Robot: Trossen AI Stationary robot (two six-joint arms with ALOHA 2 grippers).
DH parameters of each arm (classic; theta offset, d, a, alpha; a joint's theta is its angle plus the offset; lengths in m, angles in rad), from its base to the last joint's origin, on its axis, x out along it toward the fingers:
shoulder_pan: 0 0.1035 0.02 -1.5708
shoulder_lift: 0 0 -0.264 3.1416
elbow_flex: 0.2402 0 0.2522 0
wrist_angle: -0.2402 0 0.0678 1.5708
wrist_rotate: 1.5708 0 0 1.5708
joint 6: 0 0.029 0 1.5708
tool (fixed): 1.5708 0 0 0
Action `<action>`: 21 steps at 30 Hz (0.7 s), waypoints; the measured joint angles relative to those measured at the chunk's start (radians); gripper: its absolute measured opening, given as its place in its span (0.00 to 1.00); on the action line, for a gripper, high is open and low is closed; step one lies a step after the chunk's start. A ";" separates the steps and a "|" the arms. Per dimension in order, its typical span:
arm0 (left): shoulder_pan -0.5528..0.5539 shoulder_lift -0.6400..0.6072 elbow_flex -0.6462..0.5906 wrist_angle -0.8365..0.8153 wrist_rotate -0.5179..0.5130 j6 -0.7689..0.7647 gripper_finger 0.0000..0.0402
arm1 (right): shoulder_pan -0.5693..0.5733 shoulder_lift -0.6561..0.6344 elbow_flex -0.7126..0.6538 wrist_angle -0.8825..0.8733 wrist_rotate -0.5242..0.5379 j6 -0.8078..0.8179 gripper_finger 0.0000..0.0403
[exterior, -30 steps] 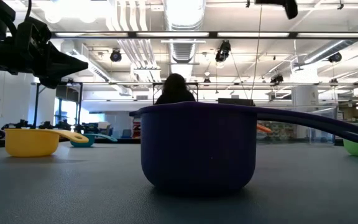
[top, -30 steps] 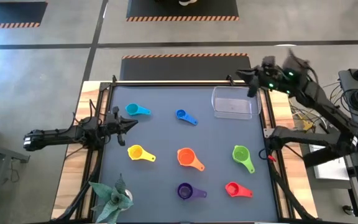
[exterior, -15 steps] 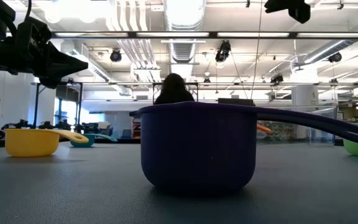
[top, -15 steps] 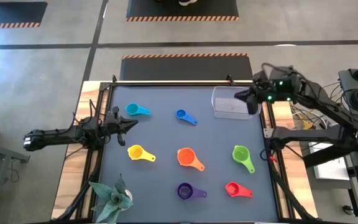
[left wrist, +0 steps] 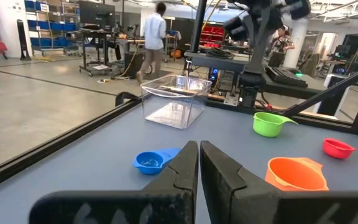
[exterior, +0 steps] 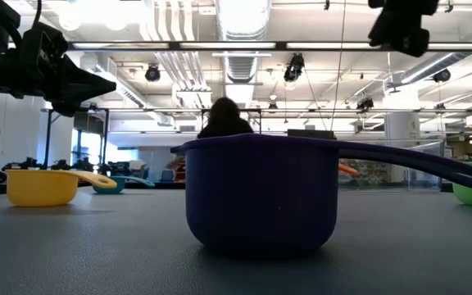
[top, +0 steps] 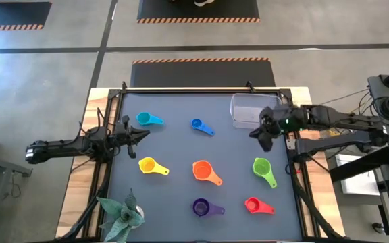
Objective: Nest measuring cups in basket
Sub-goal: Stack the green measuring cup on top of the orange measuring cup
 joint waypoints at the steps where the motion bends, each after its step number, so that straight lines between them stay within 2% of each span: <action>1: 0.000 0.000 0.000 0.000 0.000 0.000 0.00 | 0.025 0.002 -0.019 0.001 0.025 0.014 0.13; 5: 0.000 0.000 0.000 0.000 0.000 0.000 0.00 | 0.100 0.013 -0.098 -0.001 0.073 0.095 0.13; 9: 0.000 0.000 0.000 0.000 0.000 0.000 0.00 | 0.142 0.014 -0.170 0.003 0.076 0.171 0.13; 21: 0.000 0.000 0.000 0.000 0.000 0.000 0.00 | 0.178 0.018 -0.287 0.010 0.004 0.324 0.13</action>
